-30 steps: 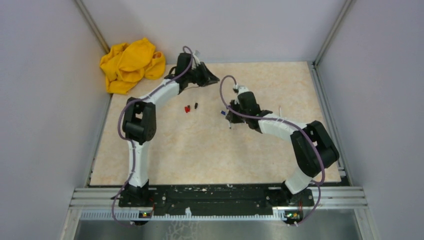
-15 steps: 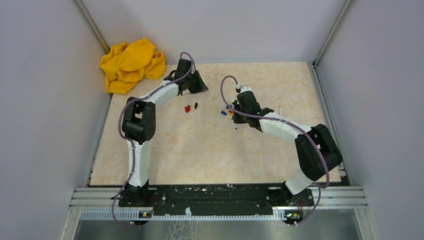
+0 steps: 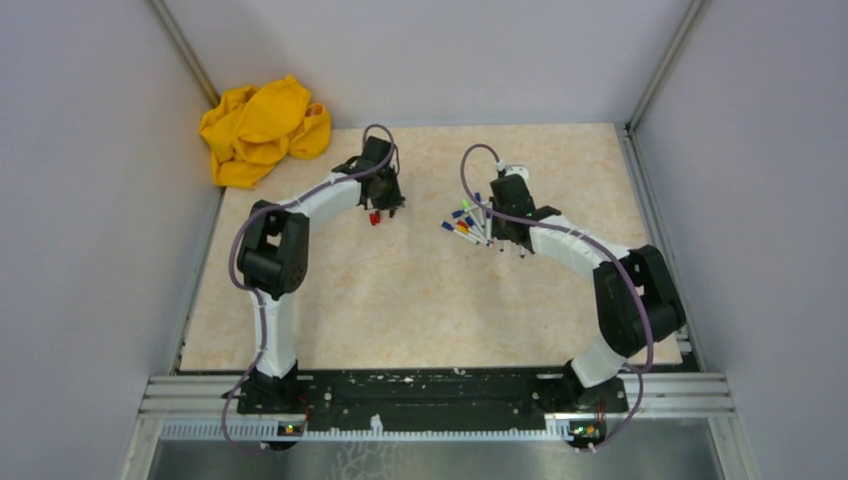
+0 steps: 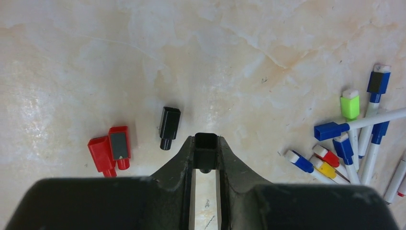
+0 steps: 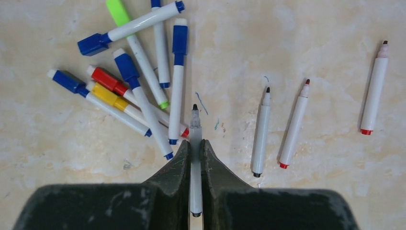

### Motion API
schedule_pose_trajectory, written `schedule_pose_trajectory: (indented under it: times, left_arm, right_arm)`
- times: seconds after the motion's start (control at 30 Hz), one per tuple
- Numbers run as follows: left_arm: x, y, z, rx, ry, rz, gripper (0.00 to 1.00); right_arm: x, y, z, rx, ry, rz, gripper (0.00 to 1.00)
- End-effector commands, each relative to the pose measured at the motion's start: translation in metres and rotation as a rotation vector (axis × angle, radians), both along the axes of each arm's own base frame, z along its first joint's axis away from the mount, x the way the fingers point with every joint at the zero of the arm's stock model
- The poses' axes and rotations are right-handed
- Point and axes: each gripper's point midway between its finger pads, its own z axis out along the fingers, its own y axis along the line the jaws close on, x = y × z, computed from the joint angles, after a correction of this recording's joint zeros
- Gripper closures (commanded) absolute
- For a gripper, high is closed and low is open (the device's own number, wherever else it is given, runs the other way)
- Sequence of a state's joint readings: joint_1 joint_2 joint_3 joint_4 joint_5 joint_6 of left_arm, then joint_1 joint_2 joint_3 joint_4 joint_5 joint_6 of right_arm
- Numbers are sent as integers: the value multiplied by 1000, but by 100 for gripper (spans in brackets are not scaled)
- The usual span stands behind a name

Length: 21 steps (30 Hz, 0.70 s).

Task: Open the pen caps

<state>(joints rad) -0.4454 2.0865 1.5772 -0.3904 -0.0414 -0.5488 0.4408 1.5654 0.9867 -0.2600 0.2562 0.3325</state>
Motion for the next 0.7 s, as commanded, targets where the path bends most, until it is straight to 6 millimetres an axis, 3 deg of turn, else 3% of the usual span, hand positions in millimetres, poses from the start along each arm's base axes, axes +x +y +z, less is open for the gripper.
schedule_pose_trajectory:
  times: [0.0,0.47,0.67]
  left_arm:
    - [-12,10,0,65,9,12,84]
    - [-21,17,-16,89,43,29,62]
    - [-25,19,-18,88,47,39,59]
  right_arm:
    - [17,-11,-1,-38,-13,-39,100]
    - [25,-28,-38,-112,57,-82,100]
    - [25,-36,-44,-150,68,-105,99]
